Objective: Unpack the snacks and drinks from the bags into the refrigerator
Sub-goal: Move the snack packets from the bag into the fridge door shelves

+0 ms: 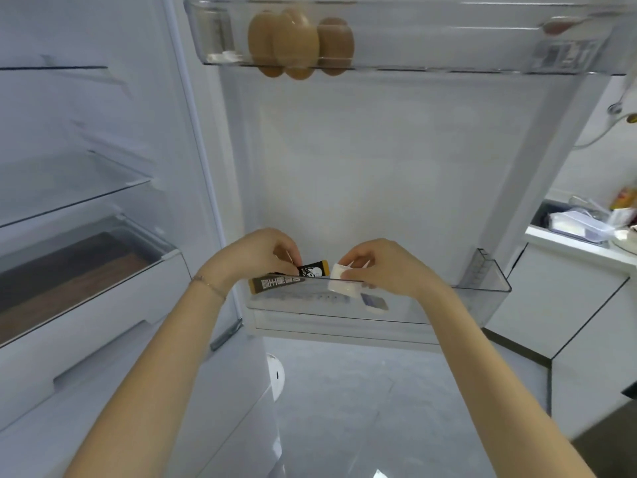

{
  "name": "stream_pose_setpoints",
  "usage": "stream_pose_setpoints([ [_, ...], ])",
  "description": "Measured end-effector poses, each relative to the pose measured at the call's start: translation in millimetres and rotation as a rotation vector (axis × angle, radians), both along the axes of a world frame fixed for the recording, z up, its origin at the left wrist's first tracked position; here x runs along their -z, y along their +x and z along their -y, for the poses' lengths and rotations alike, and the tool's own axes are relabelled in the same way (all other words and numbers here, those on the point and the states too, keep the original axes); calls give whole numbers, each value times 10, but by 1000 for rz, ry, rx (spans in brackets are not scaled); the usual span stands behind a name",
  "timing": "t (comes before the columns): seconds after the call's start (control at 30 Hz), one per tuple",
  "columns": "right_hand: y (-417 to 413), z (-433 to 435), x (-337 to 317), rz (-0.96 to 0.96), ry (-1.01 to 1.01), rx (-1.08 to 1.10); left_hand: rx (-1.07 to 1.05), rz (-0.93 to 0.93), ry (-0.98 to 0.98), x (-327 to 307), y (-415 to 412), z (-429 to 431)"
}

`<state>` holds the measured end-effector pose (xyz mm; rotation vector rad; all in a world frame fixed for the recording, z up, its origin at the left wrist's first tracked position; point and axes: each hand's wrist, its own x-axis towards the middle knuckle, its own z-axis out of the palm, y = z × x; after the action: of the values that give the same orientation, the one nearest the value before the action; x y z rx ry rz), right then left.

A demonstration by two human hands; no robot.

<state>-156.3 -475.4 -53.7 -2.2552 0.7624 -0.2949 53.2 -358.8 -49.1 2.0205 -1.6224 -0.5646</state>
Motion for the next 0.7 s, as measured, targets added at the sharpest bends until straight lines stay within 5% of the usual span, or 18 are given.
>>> stream_pose_setpoints([
  [0.47,22,5,8,-127,177,-25,-4,38,334,-75,-65,116],
  [0.7,-45,-66,56,17,-7,21,-1,-5,322,-63,-62,106],
])
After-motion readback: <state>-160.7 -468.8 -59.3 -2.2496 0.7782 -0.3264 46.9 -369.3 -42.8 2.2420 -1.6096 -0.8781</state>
